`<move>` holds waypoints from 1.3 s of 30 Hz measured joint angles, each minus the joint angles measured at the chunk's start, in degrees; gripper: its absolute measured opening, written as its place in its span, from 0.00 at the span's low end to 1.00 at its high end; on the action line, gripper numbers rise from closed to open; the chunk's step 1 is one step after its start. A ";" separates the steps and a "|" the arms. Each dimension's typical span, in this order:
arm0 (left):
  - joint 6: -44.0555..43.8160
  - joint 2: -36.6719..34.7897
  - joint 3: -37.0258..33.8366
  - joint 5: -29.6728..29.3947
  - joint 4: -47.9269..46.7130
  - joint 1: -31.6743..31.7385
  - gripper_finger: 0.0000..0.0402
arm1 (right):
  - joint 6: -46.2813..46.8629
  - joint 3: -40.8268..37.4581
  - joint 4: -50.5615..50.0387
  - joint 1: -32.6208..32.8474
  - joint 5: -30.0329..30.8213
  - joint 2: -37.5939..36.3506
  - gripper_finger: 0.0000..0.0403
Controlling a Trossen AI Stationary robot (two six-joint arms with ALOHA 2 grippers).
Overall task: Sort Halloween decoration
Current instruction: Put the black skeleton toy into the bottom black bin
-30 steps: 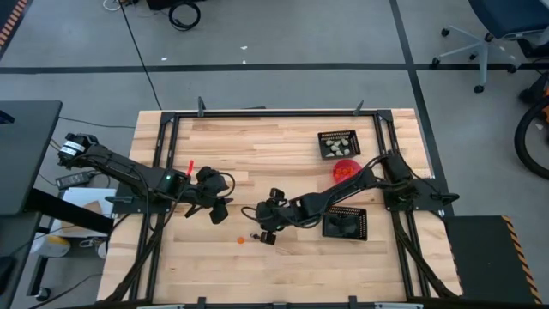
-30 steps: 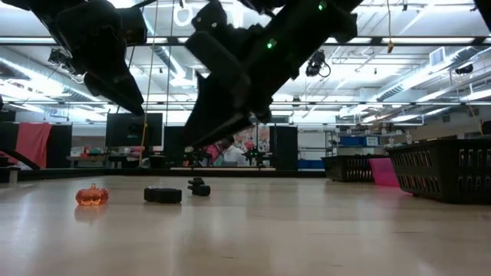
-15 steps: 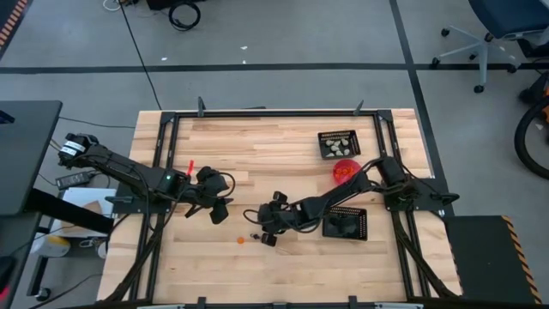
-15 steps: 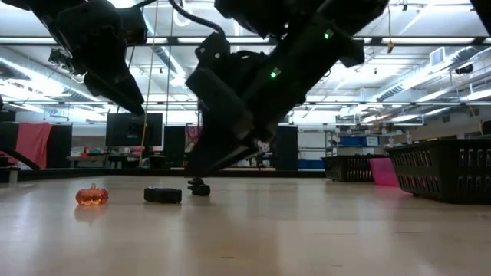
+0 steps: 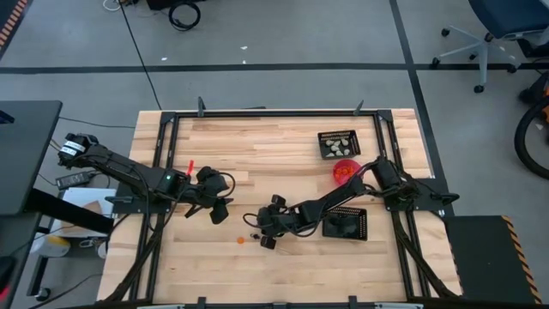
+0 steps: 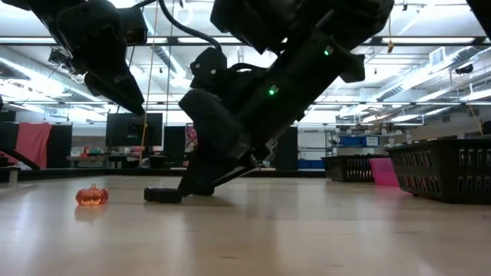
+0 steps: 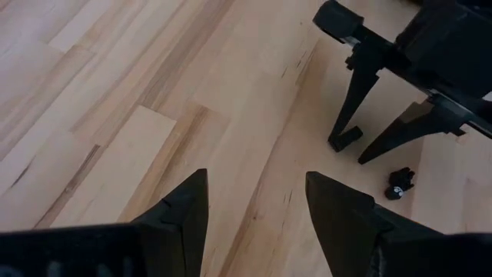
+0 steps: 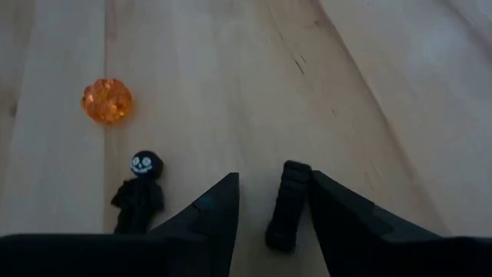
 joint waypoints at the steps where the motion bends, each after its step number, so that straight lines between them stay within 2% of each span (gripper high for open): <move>1: 0.00 0.00 0.00 0.01 -0.05 0.00 0.48 | 0.19 0.01 0.22 0.00 0.01 0.38 0.39; 15: 0.00 0.00 0.00 0.02 -0.01 0.00 0.48 | -1.61 0.15 -2.46 0.31 -0.06 0.31 0.13; 18: 0.00 0.00 0.00 0.02 0.00 0.00 0.48 | -2.13 0.17 -3.83 0.24 -1.05 -0.20 0.09; 28: 0.00 0.00 0.00 0.02 0.01 0.00 0.48 | -2.32 -0.35 -18.45 2.12 -1.80 -6.34 0.11; 33: 0.00 0.00 0.00 0.02 0.02 0.00 0.48 | 0.96 -0.33 -28.68 4.51 -1.37 -10.83 0.12; 39: -0.02 0.00 0.00 0.02 0.03 -0.01 0.48 | 5.99 -0.24 -39.82 7.68 2.20 -16.75 0.12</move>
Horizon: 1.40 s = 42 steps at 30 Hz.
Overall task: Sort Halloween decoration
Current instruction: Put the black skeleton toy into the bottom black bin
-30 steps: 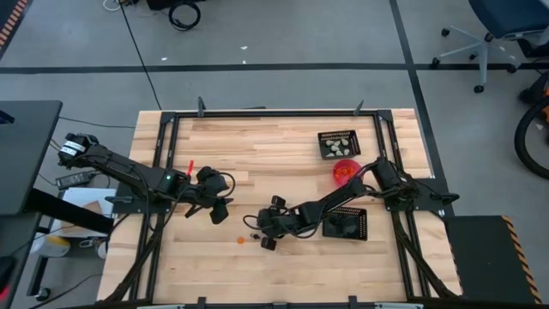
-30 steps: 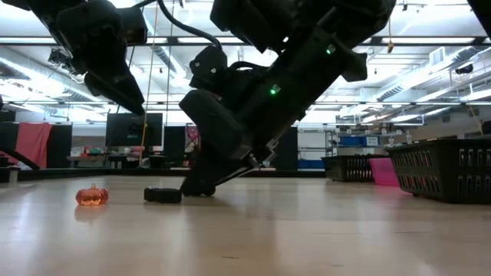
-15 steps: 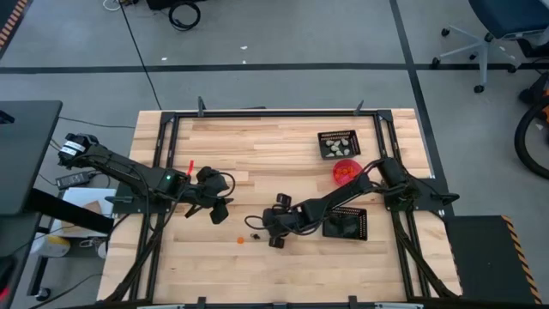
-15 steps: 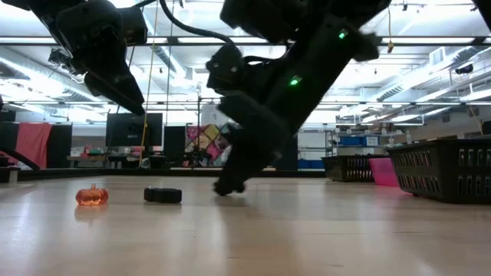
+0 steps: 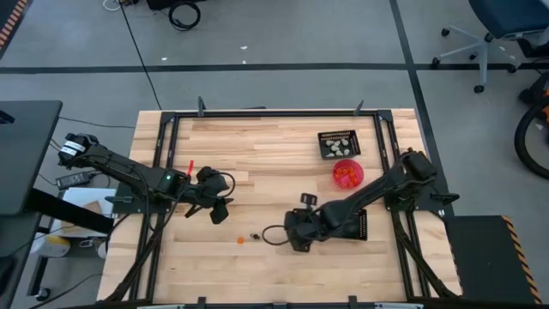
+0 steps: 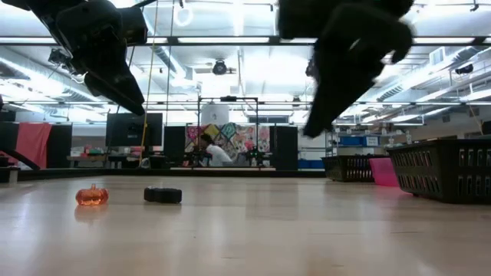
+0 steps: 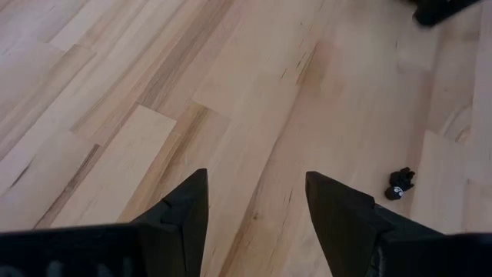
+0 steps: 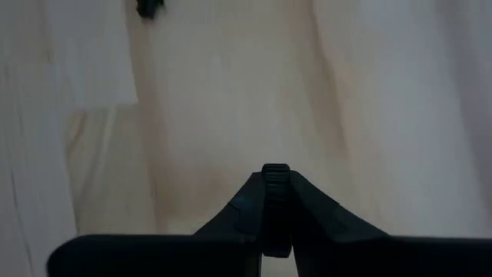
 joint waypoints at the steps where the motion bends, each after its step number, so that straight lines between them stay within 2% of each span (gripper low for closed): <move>1: 0.00 0.00 0.00 0.00 0.03 0.00 0.48 | 0.94 0.00 -1.95 0.49 0.60 -0.91 0.12; 10: 0.00 0.00 0.00 0.00 0.15 0.01 0.48 | 12.18 0.04 -21.23 3.99 1.85 -8.29 0.12; 17: 0.00 0.00 0.00 0.00 0.20 -0.01 0.48 | 18.53 -0.03 -31.05 6.26 -0.50 -9.13 0.12; 25: 0.00 0.00 0.00 0.00 0.69 0.01 0.48 | 20.27 -7.25 -29.77 7.36 -6.95 -9.17 0.12; 35: 0.00 0.00 0.00 0.00 1.03 0.00 0.48 | 21.65 -14.98 -23.25 7.30 -7.56 -9.17 0.12; 42: -0.01 0.00 0.00 0.00 1.05 0.00 0.48 | 22.16 -16.28 -20.99 7.30 -8.62 -9.17 0.20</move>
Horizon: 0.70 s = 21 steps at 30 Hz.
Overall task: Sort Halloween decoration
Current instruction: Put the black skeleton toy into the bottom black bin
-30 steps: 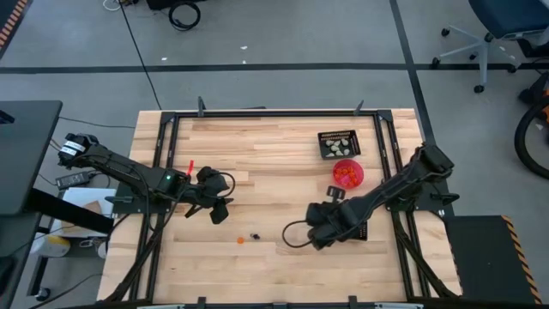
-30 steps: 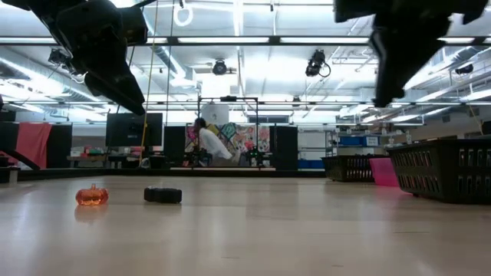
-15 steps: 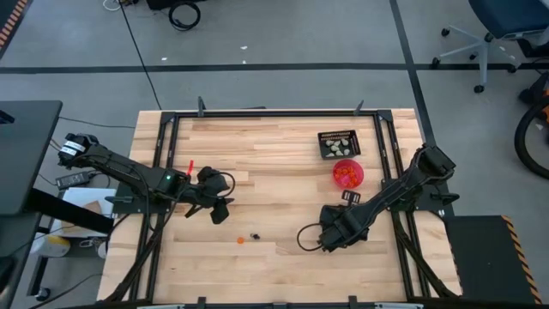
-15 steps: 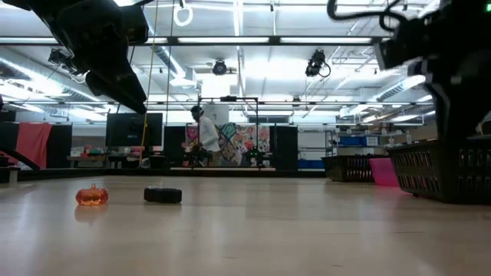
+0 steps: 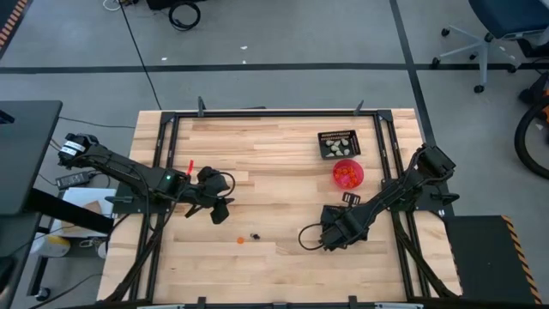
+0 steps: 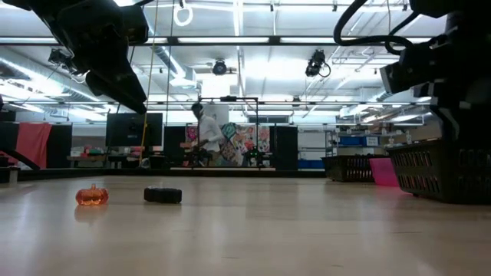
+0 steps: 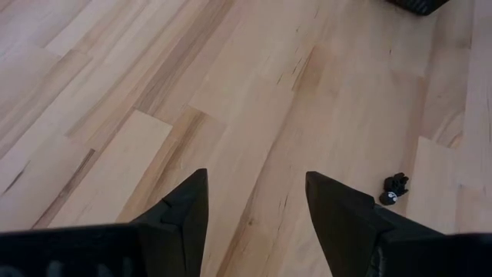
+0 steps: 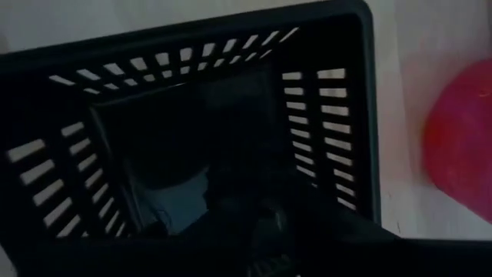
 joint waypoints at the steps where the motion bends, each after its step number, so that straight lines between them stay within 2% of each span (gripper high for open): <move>1: 0.01 0.00 0.00 0.00 -0.02 0.00 0.48 | 0.13 -0.02 0.00 -0.01 0.01 0.00 0.22; 10: 0.00 0.00 0.00 0.00 0.12 0.00 0.48 | 0.23 1.18 -0.62 -0.03 0.73 -1.81 0.32; 21: 0.01 0.00 0.00 -0.02 0.37 0.00 0.48 | -3.37 9.57 1.84 -0.06 10.93 -3.29 0.32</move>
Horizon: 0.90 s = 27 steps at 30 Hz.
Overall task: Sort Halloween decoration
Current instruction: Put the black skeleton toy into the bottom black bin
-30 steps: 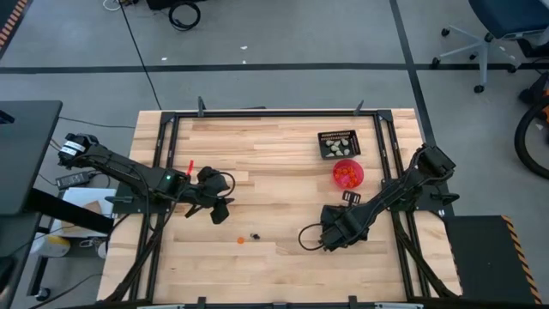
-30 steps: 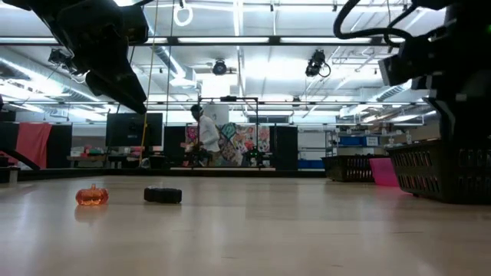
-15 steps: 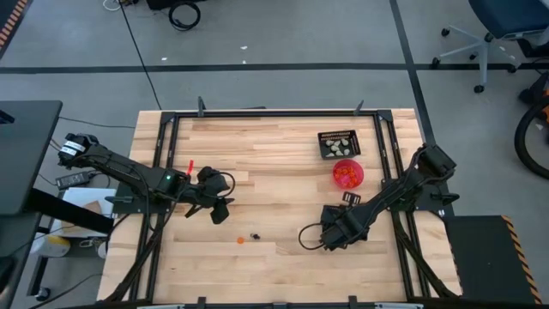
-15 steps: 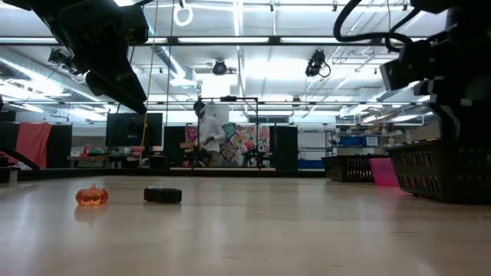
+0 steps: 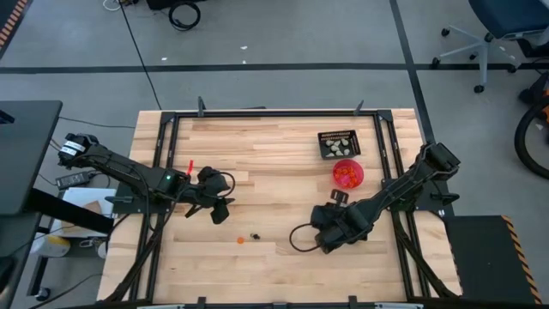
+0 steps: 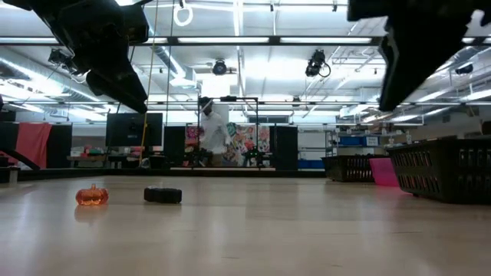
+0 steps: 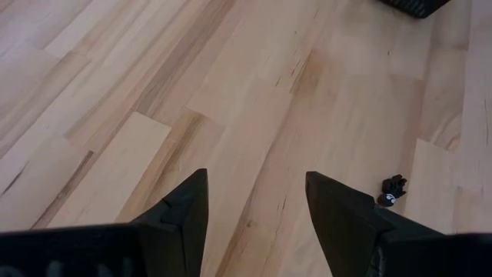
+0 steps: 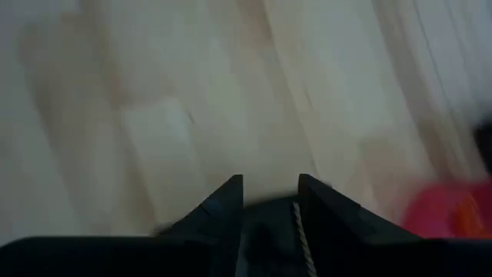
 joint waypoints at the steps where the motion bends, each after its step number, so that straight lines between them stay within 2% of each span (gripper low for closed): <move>1: 0.00 0.00 0.00 0.00 0.01 0.00 0.48 | -1.06 0.11 1.65 0.00 0.60 0.03 0.32; 9: 0.00 0.00 0.00 0.00 0.44 0.00 0.48 | -11.06 0.13 17.03 -0.91 1.52 0.03 0.32; 17: 0.01 -0.01 0.00 0.00 0.56 -0.02 0.48 | -18.85 0.13 28.16 -1.62 1.41 0.14 0.32; 27: 0.88 -0.02 0.02 0.00 1.17 0.00 0.48 | -27.05 0.22 42.27 -2.18 -0.04 6.70 0.32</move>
